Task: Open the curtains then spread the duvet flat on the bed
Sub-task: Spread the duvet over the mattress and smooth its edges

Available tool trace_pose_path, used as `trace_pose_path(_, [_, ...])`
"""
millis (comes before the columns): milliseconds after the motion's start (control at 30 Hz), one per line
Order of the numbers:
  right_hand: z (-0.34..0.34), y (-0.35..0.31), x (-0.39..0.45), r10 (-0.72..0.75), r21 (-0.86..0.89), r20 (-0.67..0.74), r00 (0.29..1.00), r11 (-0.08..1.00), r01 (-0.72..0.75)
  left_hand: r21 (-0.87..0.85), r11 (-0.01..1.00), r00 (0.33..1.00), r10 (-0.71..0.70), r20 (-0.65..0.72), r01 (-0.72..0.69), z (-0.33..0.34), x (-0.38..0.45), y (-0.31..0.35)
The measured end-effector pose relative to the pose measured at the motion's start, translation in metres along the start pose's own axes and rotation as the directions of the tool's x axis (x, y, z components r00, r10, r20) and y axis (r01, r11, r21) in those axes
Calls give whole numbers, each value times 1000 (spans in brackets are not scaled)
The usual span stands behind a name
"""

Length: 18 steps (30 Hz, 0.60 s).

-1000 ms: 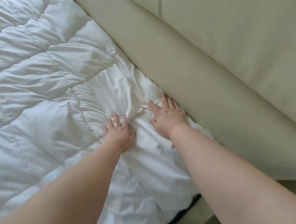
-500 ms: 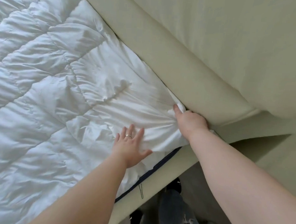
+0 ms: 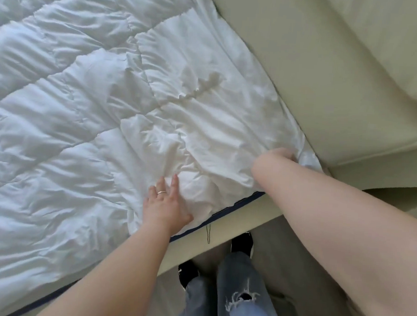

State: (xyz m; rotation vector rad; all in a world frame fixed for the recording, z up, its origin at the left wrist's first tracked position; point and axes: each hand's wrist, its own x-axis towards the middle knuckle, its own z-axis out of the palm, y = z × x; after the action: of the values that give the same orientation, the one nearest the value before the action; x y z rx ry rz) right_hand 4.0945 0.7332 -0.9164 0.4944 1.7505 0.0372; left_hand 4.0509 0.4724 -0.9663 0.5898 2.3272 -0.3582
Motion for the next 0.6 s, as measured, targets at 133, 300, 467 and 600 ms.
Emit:
trace_pose_path(133, [13, -77, -14, -480, -54, -342, 808, 868, 493, 3, 997, 987, 73, -141, -73, 22, -13, -21])
trace_pose_path(300, [70, -174, -24, -673, -233, -440, 594, 725, 648, 208, 957, 970, 226, -93, -203, 53, -18, -59])
trace_pose_path(467, [83, -207, -13, -536, -274, -501, 679, 843, 463, 37, 993, 989, 118, -93, -115, 53, -29, -86])
trace_pose_path(600, [68, -219, -9, -504, -233, -319, 803, 863, 449, 43, 958, 955, 286, -75, -283, 50, -40, -83])
